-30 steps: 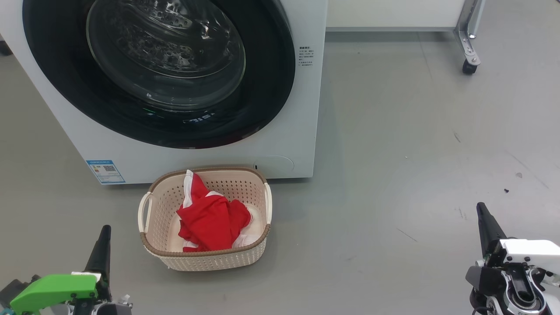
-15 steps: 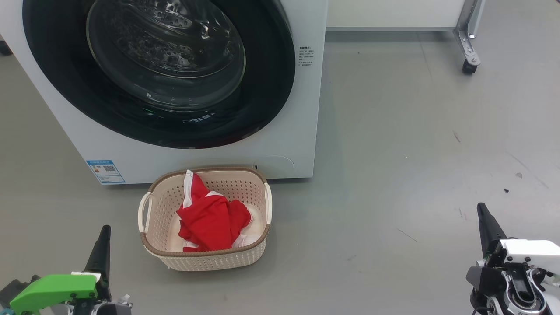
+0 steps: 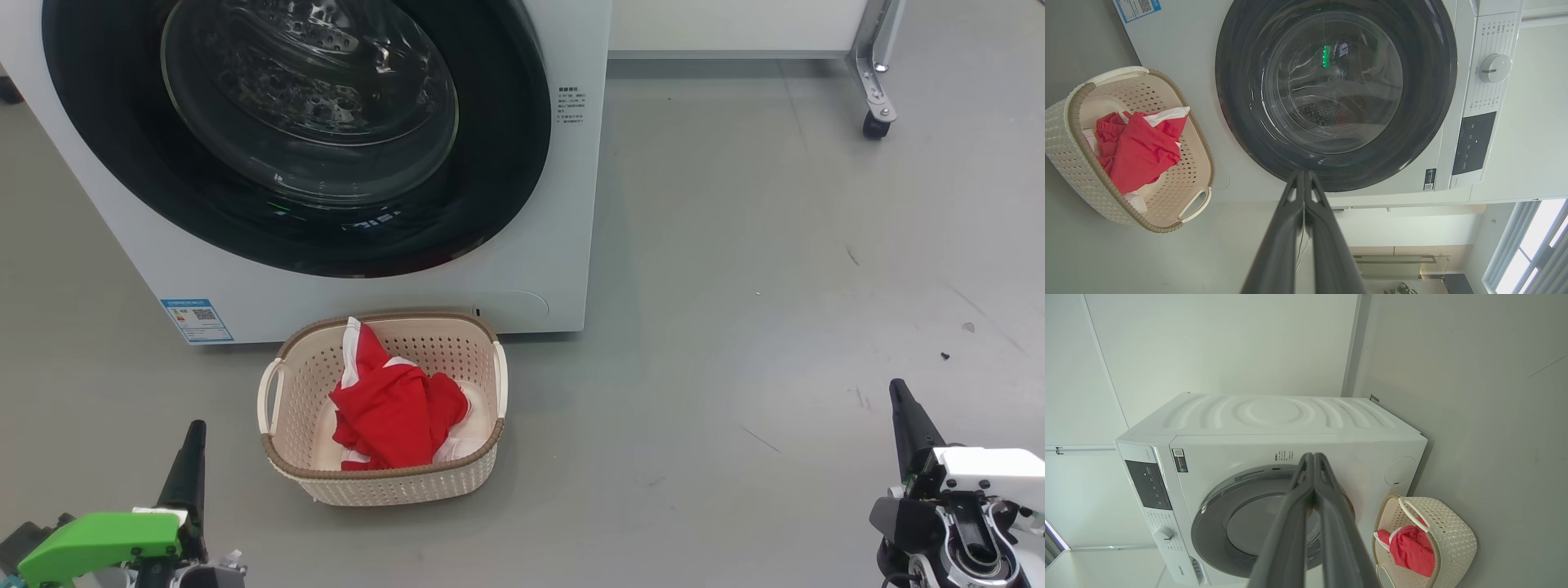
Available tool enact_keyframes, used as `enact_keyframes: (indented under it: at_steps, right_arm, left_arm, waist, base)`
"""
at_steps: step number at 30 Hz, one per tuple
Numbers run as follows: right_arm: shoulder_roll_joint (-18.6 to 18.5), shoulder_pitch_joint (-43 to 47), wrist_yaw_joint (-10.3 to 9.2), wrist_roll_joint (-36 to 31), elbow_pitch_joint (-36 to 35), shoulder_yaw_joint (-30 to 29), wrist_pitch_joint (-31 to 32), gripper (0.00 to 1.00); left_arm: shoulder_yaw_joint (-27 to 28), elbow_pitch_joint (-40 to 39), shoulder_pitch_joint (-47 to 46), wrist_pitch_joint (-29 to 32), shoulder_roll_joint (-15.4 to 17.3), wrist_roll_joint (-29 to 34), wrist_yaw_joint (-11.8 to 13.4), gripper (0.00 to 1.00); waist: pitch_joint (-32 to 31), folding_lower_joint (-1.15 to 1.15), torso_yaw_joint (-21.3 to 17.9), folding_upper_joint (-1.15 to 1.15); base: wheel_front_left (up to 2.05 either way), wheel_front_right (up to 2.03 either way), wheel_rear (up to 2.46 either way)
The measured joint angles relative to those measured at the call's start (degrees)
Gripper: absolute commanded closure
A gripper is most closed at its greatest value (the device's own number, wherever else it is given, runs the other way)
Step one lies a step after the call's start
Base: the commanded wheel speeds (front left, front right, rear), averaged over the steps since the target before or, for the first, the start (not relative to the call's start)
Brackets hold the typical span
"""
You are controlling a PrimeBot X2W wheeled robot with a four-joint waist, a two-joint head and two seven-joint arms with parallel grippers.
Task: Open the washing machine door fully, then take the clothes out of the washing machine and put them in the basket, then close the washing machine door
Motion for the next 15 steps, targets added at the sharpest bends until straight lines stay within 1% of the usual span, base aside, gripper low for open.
enact_keyframes:
  at_steps: [15]
  right_arm:
    - [0.00, -0.01, 0.01, 0.00, 0.11, -0.09, 0.15, 1.00]
  left_arm:
    - [0.04, 0.00, -0.01, 0.00, -0.01, 0.00, 0.00, 1.00]
  waist:
    - [0.00, 0.00, 0.00, 0.00]
  base:
    - [0.00, 0.00, 0.00]
